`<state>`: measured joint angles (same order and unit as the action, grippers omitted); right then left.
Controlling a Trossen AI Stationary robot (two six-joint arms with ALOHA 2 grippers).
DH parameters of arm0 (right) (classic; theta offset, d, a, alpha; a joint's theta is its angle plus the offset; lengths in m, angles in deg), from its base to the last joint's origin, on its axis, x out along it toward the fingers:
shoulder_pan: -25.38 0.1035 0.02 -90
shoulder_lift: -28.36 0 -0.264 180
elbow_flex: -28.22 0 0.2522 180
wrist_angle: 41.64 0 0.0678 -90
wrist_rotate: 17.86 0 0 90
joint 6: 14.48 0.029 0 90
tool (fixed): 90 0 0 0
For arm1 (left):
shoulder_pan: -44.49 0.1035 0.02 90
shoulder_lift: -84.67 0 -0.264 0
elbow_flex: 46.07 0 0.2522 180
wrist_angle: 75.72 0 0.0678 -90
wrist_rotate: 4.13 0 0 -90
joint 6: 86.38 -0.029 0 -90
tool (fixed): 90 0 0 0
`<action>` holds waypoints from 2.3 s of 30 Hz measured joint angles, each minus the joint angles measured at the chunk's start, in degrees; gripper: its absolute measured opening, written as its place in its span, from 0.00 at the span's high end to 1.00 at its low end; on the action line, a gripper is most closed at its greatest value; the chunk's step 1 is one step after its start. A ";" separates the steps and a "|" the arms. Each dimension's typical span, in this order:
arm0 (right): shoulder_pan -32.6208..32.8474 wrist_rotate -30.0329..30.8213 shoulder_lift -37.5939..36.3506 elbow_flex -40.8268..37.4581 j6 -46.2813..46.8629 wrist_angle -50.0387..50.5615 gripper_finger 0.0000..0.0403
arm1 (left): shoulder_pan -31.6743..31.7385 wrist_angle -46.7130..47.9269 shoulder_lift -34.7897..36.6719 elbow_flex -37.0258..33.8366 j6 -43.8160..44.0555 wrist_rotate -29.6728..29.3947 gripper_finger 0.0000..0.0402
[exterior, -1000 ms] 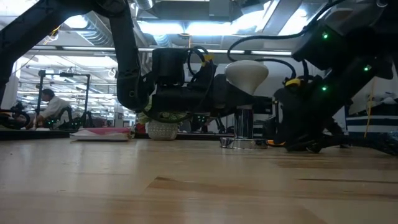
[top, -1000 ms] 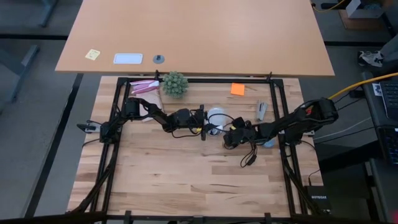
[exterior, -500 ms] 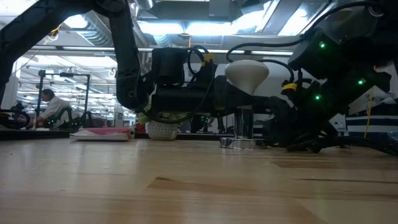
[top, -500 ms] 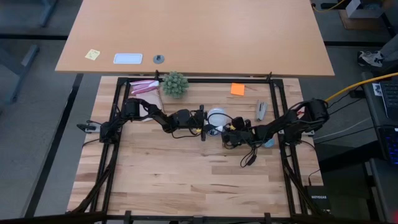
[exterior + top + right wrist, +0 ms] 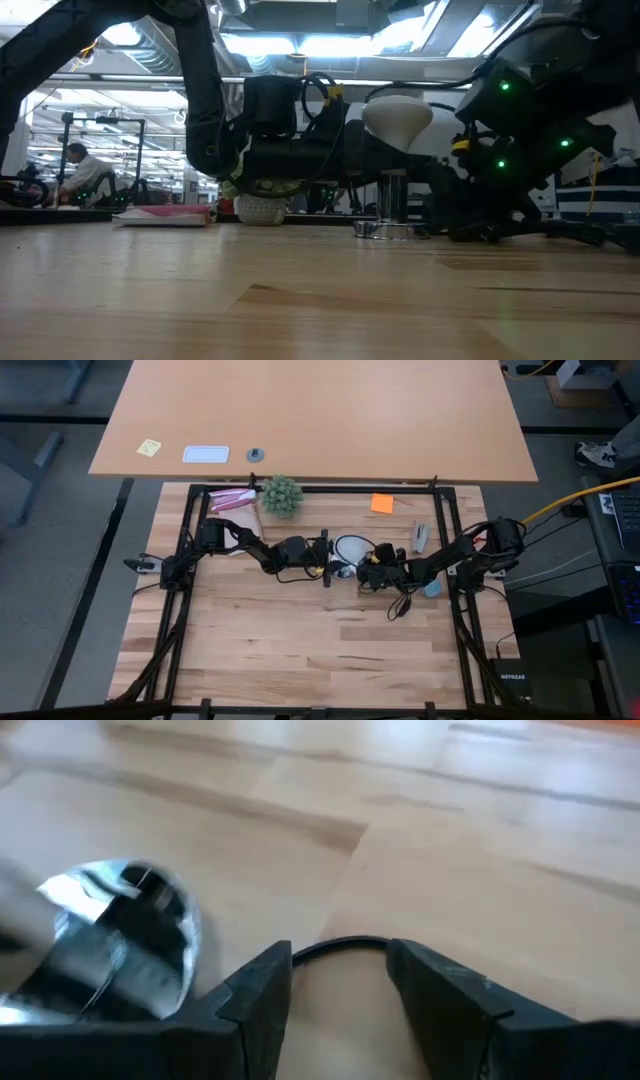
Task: Screw lightbulb
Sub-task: Remove the lightbulb from the lamp
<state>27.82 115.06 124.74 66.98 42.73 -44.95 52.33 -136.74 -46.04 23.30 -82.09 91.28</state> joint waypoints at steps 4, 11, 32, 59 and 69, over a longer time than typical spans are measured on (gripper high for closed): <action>-3.02 -0.70 0.00 0.02 -1.11 -0.84 0.53 | 0.00 0.05 0.00 0.00 0.03 0.24 0.60; -6.07 -3.38 0.00 0.00 -5.14 -3.82 0.53 | 0.00 0.16 0.00 0.00 0.08 0.33 0.60; 2.63 -4.60 -11.28 -0.09 -4.96 4.01 0.53 | 0.03 -0.09 -0.01 0.00 -0.47 0.17 0.60; 11.15 -12.25 3.15 7.53 4.00 -7.40 0.53 | 0.09 -0.16 -0.01 0.00 -0.08 -0.07 0.60; 11.17 -10.14 3.15 9.92 4.50 -0.76 0.53 | 0.09 -0.17 -0.01 0.00 -0.01 -0.09 0.60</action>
<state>38.99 104.92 127.89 76.90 47.24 -45.71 52.42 -136.91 -46.05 23.30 -82.11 91.19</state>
